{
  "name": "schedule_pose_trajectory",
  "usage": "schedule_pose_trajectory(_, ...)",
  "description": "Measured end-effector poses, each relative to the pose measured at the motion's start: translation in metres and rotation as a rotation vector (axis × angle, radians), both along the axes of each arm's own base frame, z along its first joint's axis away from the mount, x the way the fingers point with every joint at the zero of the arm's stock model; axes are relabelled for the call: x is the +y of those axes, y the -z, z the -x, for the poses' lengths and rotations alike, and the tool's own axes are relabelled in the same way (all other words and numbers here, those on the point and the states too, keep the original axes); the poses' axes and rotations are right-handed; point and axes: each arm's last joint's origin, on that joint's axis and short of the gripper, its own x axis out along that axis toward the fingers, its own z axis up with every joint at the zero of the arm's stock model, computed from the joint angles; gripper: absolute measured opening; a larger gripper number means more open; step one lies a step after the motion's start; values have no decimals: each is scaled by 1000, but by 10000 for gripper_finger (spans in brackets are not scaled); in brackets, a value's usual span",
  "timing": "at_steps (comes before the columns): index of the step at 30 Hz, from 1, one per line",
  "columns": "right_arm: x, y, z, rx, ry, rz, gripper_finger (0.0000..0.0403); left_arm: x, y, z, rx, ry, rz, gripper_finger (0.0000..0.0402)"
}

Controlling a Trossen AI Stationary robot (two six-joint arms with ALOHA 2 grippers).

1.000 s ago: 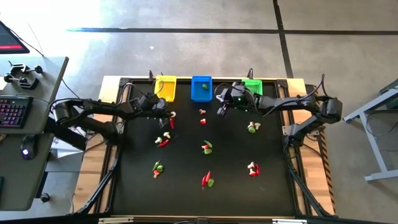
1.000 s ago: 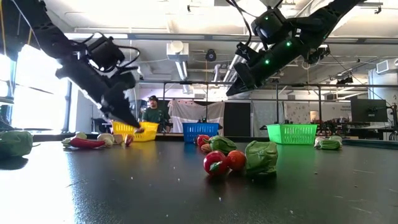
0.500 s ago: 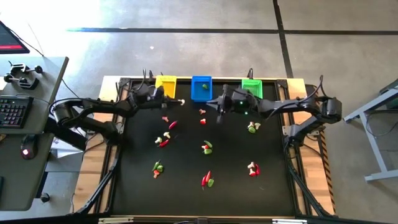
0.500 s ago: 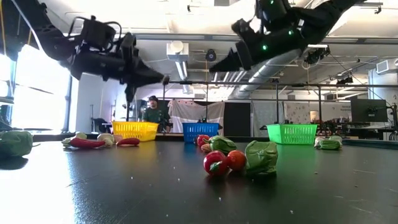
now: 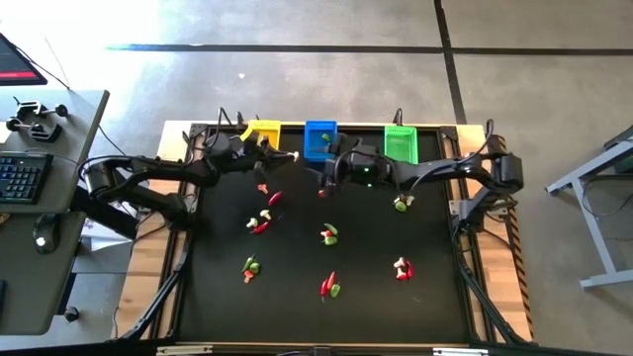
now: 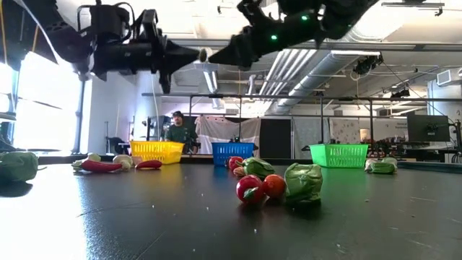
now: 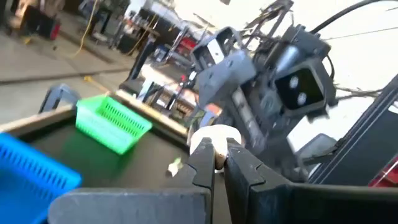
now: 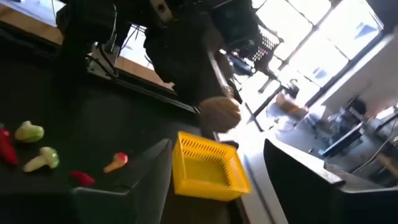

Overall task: Sort produce into baskets
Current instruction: Put the brown mushroom into the green bin

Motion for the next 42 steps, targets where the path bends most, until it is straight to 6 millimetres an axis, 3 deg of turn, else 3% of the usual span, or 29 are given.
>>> schedule_pose_trajectory(7,0,-10,-11,-24,4,54,230,-2,-6,-5,-12,21,-25,1)
schedule_pose_trajectory(20,1,-10,-12,-11,-70,47,147,-5,-5,-6,-3,34,-20,1)
schedule_pose_trajectory(31,2,-10,-12,-5,-73,50,142,-12,-6,-10,-7,61,-14,2)
schedule_pose_trajectory(42,1,-9,-12,-4,-64,34,83,-10,-5,-9,3,22,-103,50)
